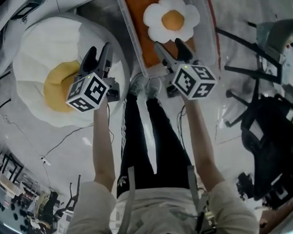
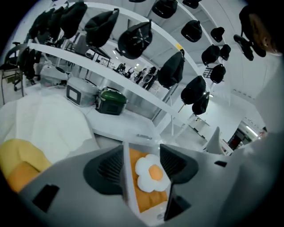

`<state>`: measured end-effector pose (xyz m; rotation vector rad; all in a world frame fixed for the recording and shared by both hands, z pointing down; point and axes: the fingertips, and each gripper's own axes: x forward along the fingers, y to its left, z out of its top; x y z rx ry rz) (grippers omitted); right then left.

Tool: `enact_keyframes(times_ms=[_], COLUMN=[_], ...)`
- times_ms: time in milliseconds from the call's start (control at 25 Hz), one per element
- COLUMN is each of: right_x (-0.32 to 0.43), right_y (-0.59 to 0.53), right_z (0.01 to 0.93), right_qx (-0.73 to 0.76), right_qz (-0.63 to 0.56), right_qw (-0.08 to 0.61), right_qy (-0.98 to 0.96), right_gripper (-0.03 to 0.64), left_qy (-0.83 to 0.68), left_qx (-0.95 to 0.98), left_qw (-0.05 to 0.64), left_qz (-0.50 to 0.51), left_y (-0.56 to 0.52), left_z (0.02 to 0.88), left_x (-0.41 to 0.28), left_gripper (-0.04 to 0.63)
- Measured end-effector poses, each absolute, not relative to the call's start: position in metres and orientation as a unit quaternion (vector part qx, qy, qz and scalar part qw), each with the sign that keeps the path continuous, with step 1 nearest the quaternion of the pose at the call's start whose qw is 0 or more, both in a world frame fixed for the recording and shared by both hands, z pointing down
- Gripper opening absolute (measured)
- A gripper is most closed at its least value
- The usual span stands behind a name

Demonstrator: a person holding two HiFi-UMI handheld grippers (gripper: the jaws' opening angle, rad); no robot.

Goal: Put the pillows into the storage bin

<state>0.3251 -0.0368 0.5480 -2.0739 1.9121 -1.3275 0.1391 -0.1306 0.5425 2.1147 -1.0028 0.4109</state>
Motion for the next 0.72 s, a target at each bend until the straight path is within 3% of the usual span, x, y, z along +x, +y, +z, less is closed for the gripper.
enact_keyframes(times_ms=[440, 720], right_x=[0.080, -0.036], right_y=[-0.065, -0.039], right_z=[0.655, 0.742], right_qx=[-0.465, -0.384], right_qz=[-0.488, -0.509], right_qw=[-0.117, -0.227], right_qy=[0.729, 0.736], right_gripper=[0.322, 0.322], left_qy=[-0.580, -0.597], left_qx=[0.676, 0.598], left_qw=[0.360, 0.446], left_qz=[0.276, 0.294], left_y=[-0.098, -0.058], left_z=[0.662, 0.756], left_x=[-0.196, -0.285], left_gripper=[0.238, 0.239])
